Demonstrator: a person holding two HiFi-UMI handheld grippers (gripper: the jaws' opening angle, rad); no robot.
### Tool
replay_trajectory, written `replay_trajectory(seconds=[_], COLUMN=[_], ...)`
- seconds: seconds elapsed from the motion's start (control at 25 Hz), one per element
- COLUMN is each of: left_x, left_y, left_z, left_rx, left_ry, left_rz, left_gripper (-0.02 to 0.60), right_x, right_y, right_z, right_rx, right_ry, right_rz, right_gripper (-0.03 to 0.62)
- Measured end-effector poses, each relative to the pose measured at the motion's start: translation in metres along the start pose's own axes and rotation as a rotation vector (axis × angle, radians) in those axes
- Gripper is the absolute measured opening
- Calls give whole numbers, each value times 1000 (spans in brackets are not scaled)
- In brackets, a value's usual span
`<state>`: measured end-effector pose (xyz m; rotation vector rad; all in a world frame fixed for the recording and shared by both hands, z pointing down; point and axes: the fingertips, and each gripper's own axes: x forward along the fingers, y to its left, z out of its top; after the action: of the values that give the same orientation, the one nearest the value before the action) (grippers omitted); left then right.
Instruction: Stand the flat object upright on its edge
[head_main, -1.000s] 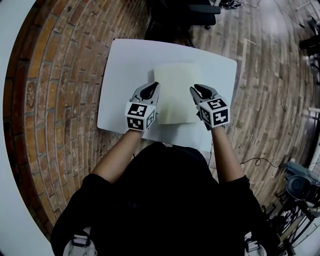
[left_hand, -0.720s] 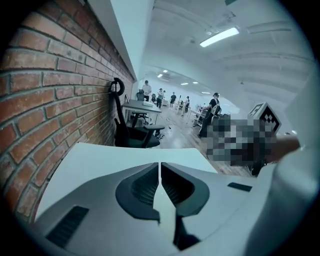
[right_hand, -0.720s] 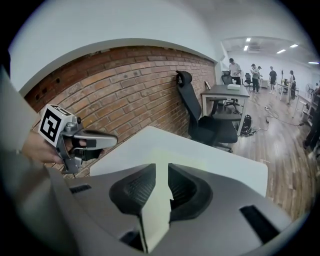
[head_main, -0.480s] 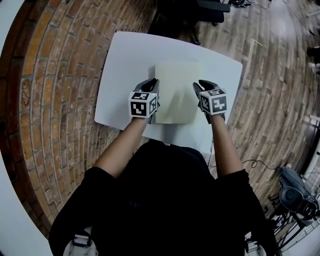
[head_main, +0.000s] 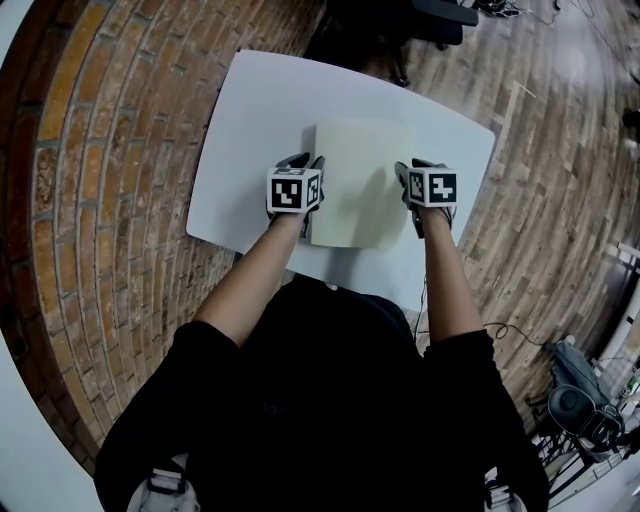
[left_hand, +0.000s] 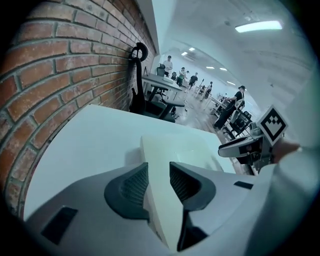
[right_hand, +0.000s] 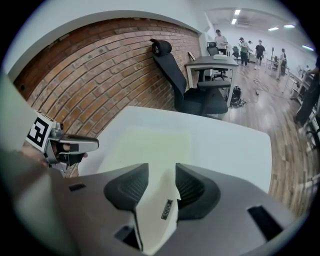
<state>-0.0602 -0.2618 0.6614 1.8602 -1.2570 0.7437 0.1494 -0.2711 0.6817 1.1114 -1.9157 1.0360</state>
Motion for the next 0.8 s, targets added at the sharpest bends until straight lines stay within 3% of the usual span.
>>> replay_trajectory(seconds=[0.44,0.8], left_x=[32,48], left_y=[5,4], left_z=[-11,-20], left_rx=[-127,-135], left_ry=[106,146], left_rz=[-14,-8], left_gripper=[210,216], right_x=[25,41], right_y=[-14,-16], right_z=[-9,-16], right_rx=[118,158], right_ry=[63,97], right_rz=[11,35], right_gripper=[258,256])
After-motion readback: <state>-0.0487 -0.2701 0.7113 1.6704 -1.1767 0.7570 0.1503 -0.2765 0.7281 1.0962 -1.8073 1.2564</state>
